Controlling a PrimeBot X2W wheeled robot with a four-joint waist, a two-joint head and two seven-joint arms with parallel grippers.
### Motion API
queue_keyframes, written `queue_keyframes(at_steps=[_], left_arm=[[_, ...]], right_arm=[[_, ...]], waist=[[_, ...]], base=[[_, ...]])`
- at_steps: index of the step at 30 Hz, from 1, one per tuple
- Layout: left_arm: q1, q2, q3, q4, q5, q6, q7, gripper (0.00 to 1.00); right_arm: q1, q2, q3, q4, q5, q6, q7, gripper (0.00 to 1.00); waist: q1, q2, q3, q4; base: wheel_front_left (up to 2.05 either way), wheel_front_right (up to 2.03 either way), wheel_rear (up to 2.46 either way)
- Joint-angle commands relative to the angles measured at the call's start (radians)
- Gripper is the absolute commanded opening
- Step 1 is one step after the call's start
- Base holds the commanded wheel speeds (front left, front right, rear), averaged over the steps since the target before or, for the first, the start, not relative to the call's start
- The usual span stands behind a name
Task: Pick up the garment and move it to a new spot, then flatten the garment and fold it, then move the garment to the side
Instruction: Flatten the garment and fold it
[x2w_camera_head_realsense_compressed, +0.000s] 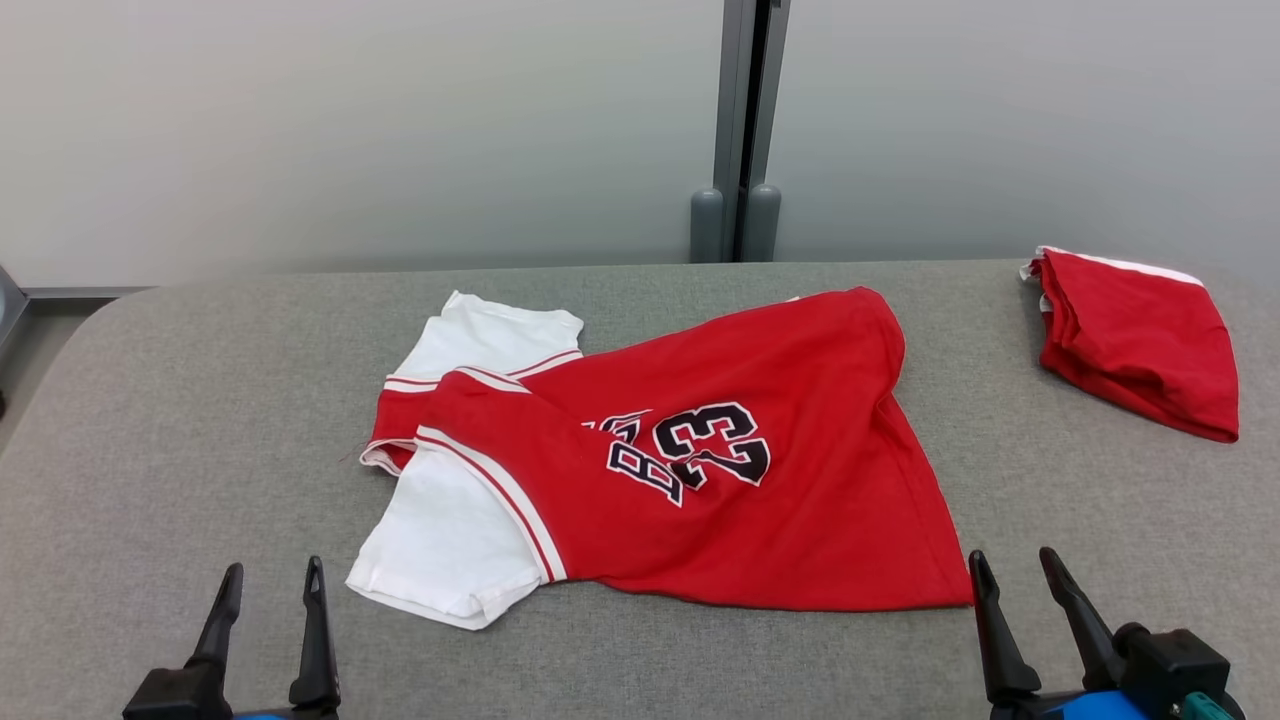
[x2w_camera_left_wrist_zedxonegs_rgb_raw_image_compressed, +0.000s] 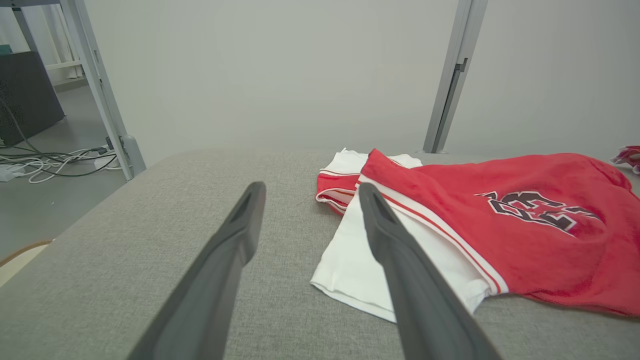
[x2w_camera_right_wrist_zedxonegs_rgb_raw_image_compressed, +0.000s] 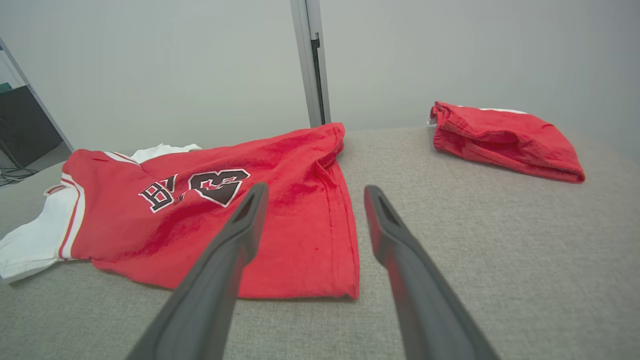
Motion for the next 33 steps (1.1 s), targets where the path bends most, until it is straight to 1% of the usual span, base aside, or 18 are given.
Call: queue_keyframes(at_steps=[1, 12, 24, 29, 33], left_arm=[[0.017, 0.006, -0.005, 0.001, -0.005, -0.002, -0.004, 1.00], [0.022, 0.012, -0.005, 0.016, -0.001, -0.002, -0.004, 1.00], [0.007, 0.010, -0.004, 0.029, 0.000, -0.002, -0.004, 1.00], [-0.040, 0.033, -0.027, 0.062, -0.008, -0.002, -0.004, 1.00], [-0.119, 0.062, -0.064, 0.116, -0.021, -0.002, -0.004, 1.00]], right_arm=[[0.022, 0.005, -0.007, -0.001, 0.004, 0.000, -0.004, 1.00], [0.031, 0.010, 0.000, 0.018, -0.008, 0.000, -0.004, 1.00], [0.027, 0.011, 0.003, 0.036, -0.018, 0.000, -0.004, 1.00], [-0.037, 0.011, 0.024, 0.064, -0.038, 0.000, -0.004, 1.00], [-0.121, 0.003, 0.032, 0.131, -0.059, 0.000, -0.004, 1.00]], waist=[[0.0001, 0.0001, -0.006, 0.002], [0.0001, 0.0001, -0.018, 0.012], [0.0001, 0.0001, -0.019, 0.007], [0.0001, 0.0001, -0.001, -0.004], [0.0001, 0.0001, 0.035, -0.016]], base=[[0.00, 0.00, 0.00], [0.00, 0.00, 0.00], [0.00, 0.00, 0.00], [0.00, 0.00, 0.00], [0.00, 0.00, 0.00]])
